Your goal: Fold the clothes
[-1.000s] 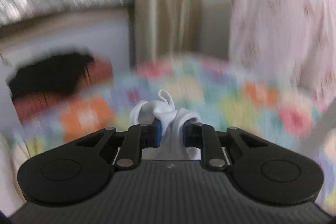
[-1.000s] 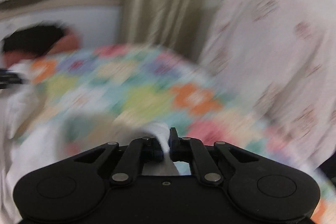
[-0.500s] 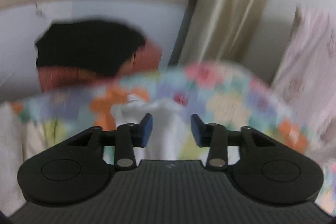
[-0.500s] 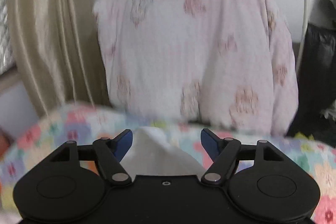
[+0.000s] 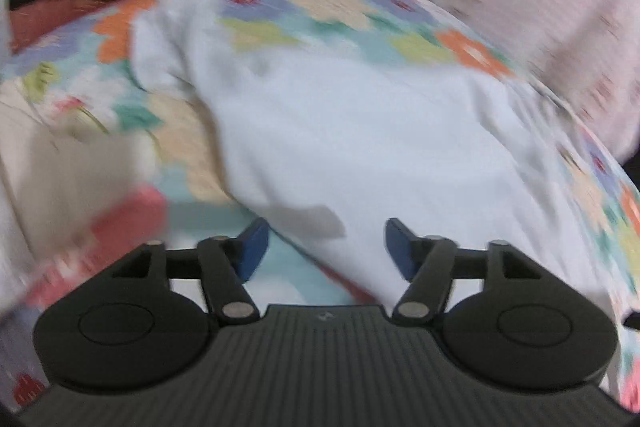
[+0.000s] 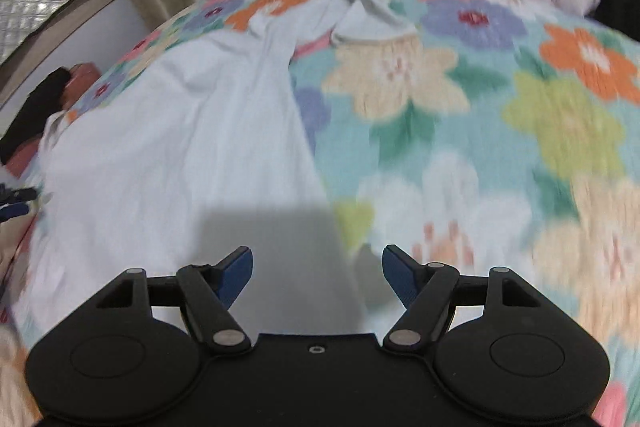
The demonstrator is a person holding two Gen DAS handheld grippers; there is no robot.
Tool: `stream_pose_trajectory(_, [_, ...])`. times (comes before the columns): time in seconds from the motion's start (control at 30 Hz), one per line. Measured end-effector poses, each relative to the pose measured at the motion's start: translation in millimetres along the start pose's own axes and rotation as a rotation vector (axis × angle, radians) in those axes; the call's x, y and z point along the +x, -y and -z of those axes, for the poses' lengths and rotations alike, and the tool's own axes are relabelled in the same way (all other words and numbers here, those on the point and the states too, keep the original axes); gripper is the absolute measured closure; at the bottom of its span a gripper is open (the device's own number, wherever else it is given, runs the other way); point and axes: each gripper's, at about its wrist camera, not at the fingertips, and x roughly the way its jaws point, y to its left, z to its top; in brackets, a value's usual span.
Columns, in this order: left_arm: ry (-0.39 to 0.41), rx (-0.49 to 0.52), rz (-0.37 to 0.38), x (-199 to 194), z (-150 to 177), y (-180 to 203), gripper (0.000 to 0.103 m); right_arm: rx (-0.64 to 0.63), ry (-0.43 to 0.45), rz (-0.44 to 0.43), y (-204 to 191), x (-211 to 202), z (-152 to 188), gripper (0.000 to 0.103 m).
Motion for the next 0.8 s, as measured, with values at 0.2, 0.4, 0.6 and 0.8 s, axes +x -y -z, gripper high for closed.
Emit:
stream_pose_trajectory(0.2, [-0.106,0.032,-0.015,5,40,19,0.033,0.123,0.064,-0.017,26,-23,52,0.026])
stream_pose_trajectory(0.4, [-0.197,0.172,-0.159,25,58,28,0.024,0.154,-0.085,-0.004,43,-13,83,0.025])
stream_pose_trajectory(0.6, [-0.230,0.073,-0.059,26,66,20,0.011,0.031,-0.105,-0.008,19,-10,88,0.023])
stream_pose_trajectory(0.8, [-0.224,0.310,-0.027,16,92,56,0.041,-0.058,-0.058,0.084,9,-9,87,0.094])
